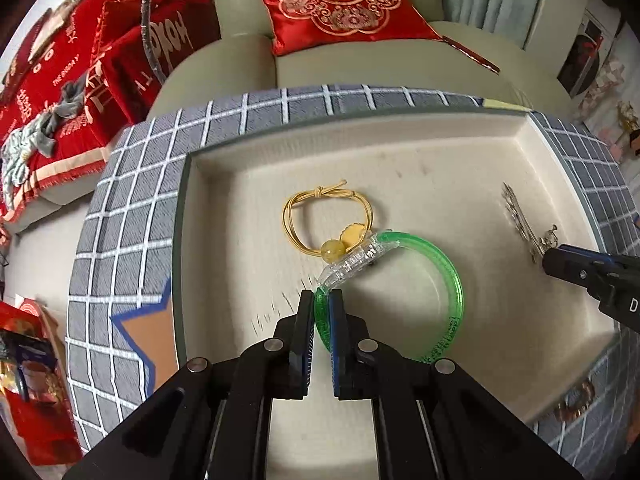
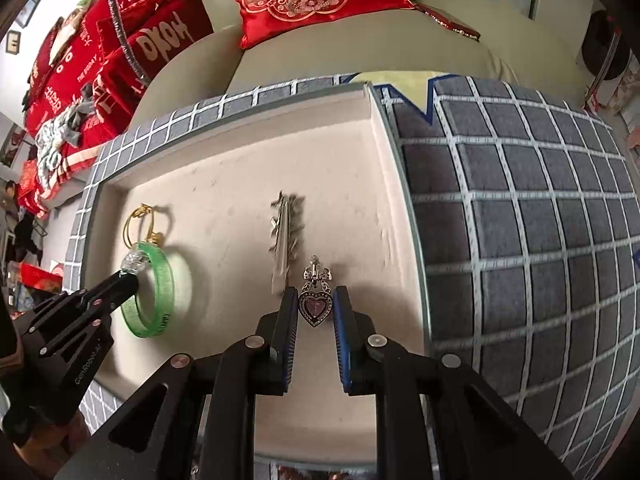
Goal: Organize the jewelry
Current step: 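Lower the bangle into the tray and open the left tool while the right tool releases the pendant there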
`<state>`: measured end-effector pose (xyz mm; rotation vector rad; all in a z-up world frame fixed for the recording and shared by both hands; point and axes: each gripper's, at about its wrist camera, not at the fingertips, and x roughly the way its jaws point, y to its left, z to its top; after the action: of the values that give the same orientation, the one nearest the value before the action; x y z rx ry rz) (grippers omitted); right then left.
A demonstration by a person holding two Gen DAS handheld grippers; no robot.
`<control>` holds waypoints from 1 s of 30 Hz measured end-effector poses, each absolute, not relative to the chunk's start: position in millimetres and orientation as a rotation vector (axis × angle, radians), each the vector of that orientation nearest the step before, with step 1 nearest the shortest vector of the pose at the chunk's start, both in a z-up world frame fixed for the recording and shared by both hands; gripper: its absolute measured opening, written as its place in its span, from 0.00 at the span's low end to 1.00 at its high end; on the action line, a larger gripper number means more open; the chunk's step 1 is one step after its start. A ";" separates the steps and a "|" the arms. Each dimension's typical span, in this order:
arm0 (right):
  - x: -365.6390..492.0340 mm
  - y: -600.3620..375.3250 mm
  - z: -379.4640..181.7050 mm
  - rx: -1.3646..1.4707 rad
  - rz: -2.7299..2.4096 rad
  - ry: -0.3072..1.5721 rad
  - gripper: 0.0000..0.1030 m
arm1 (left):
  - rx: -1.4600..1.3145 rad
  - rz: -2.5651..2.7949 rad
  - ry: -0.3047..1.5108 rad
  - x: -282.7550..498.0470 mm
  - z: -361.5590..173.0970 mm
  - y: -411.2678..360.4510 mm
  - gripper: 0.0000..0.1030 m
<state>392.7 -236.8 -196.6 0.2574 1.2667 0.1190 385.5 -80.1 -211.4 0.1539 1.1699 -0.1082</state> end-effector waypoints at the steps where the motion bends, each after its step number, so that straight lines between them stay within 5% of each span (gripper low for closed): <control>1: 394.6 -236.6 -196.0 0.255 0.119 1.262 0.19 | 0.159 -0.103 1.161 386.7 -211.3 -81.0 0.21; 10: 394.1 -236.4 -195.1 0.249 0.136 1.261 0.20 | 0.191 -0.096 1.143 387.1 -210.5 -85.5 0.21; 12: 394.4 -238.2 -194.7 0.267 0.146 1.263 0.31 | 0.194 -0.093 1.140 386.9 -211.0 -85.8 0.21; 14: 394.2 -238.9 -192.7 0.288 0.159 1.257 0.57 | 0.194 -0.090 1.139 385.7 -211.1 -86.5 0.21; 30: 370.8 -254.9 -158.0 0.421 0.175 1.179 0.58 | 0.193 -0.093 1.085 378.7 -195.2 -87.2 0.21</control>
<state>370.8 -254.9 -158.0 0.4209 1.1787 0.1745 378.7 -87.2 -195.2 0.1925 1.0855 -0.0933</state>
